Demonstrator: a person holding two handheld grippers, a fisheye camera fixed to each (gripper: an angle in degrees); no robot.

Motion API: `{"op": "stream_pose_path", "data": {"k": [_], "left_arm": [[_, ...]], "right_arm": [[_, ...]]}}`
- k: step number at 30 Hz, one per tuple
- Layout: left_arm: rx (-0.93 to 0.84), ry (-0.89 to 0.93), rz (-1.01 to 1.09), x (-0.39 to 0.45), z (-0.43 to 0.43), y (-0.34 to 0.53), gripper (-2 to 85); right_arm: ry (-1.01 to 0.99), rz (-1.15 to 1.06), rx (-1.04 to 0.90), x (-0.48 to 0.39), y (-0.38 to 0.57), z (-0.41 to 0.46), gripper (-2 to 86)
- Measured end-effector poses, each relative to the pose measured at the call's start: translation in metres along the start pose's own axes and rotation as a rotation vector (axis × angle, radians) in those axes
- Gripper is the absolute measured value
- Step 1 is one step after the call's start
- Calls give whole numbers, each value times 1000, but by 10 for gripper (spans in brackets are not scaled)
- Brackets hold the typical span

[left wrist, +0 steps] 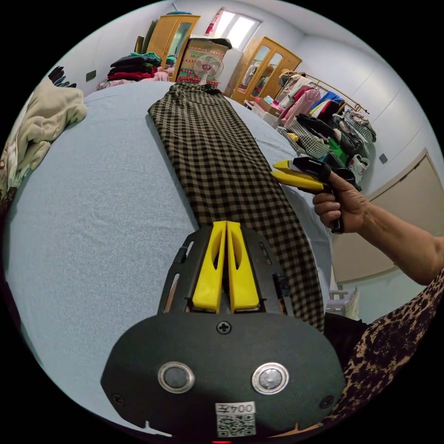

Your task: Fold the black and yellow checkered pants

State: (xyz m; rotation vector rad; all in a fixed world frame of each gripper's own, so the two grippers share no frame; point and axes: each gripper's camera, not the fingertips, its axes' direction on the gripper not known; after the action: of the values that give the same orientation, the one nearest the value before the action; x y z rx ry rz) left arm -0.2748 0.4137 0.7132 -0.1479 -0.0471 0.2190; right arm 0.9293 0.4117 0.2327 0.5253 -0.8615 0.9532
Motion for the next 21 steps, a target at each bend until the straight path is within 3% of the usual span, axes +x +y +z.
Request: {"op": "stream_pose_path", "data": {"k": [21], "left_arm": [[1, -10, 4, -3, 11, -16, 5]], "right_arm": [[-16, -17, -20, 45, -45, -35, 56]]}}
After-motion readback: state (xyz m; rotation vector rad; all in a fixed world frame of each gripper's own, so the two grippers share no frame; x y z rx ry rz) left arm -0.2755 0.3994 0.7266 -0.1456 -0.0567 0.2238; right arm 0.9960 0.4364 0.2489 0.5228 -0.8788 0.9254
